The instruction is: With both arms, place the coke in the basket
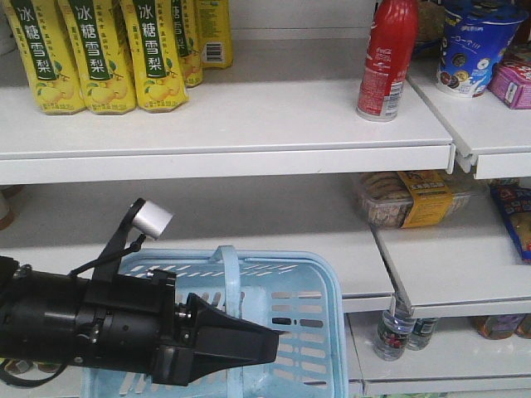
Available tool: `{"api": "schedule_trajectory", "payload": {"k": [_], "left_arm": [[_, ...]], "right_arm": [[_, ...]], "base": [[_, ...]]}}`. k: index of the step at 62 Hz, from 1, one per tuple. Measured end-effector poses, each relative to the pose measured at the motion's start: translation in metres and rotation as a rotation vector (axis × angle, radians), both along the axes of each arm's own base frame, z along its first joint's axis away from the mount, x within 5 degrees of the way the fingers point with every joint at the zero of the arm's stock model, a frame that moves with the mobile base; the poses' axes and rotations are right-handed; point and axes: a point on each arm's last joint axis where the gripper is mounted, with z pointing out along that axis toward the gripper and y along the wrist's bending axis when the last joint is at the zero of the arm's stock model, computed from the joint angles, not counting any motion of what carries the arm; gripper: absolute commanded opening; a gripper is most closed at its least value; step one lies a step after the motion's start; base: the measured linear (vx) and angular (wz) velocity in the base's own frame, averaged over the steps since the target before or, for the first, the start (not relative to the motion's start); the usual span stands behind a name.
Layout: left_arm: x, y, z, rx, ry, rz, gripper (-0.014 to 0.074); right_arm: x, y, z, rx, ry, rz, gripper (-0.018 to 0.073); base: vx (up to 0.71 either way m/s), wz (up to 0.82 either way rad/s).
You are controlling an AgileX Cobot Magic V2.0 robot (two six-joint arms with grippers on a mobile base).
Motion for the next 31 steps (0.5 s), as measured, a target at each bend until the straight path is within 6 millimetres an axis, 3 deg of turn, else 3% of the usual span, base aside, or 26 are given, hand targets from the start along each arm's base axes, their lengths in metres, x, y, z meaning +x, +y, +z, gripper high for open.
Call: {"api": "schedule_trajectory", "payload": {"k": [31], "left_arm": [[0.0,0.0,0.0,0.0,0.0,0.0,-0.0006]], "right_arm": [[0.0,0.0,0.0,0.0,0.0,0.0,-0.0008]], "base": [[0.02,0.02]]}}
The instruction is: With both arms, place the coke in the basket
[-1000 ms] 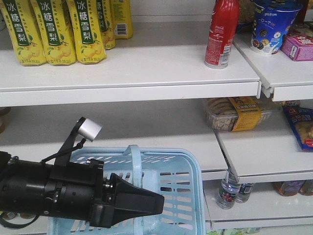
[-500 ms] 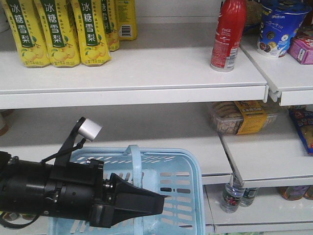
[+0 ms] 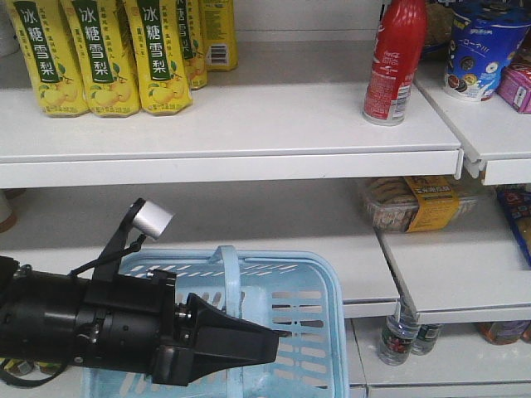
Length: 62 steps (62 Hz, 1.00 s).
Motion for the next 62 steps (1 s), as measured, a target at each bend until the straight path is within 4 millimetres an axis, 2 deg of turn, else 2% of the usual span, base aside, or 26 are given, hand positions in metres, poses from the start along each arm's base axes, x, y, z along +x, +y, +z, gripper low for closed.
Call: {"api": "schedule_trajectory", "payload": {"k": [62], "left_arm": [[0.0,0.0,0.0,0.0,0.0,0.0,-0.0006]], "right_arm": [[0.0,0.0,0.0,0.0,0.0,0.0,-0.0008]], "base": [[0.02,0.01]]}}
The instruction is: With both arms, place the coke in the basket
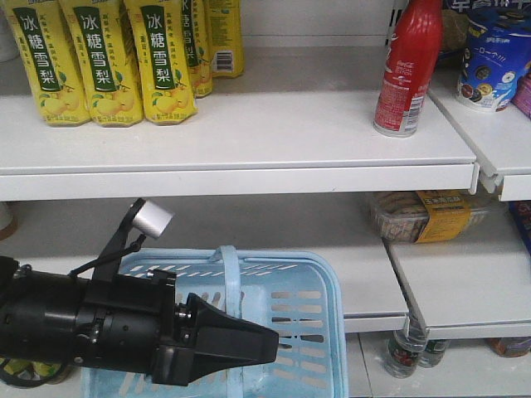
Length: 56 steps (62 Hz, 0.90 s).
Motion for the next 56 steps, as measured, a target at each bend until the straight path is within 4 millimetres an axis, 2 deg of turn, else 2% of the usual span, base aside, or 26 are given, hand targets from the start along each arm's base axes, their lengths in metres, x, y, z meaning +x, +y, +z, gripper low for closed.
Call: {"api": "schedule_trajectory", "payload": {"k": [56], "left_arm": [[0.0,0.0,0.0,0.0,0.0,0.0,-0.0006]], "right_arm": [[0.0,0.0,0.0,0.0,0.0,0.0,-0.0008]], "base": [[0.02,0.01]]}}
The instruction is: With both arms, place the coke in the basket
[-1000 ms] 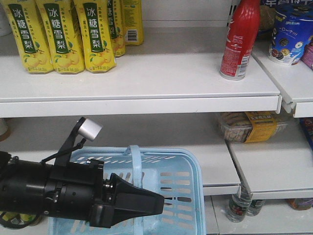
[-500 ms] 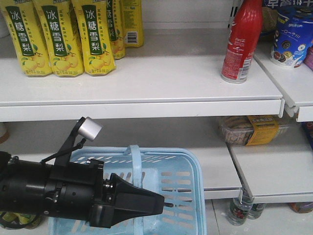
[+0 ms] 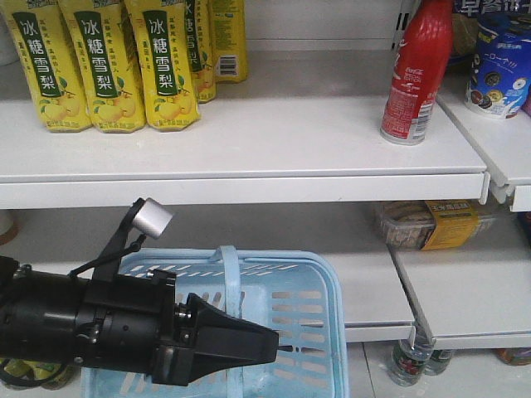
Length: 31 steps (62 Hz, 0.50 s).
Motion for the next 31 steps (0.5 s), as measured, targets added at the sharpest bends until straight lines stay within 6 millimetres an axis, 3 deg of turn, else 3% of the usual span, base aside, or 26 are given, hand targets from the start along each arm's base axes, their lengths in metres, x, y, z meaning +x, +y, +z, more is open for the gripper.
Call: {"api": "schedule_trajectory", "payload": {"k": [31], "left_arm": [[0.0,0.0,0.0,0.0,0.0,0.0,-0.0006]], "right_arm": [[0.0,0.0,0.0,0.0,0.0,0.0,-0.0008]], "base": [[0.0,0.0]]}}
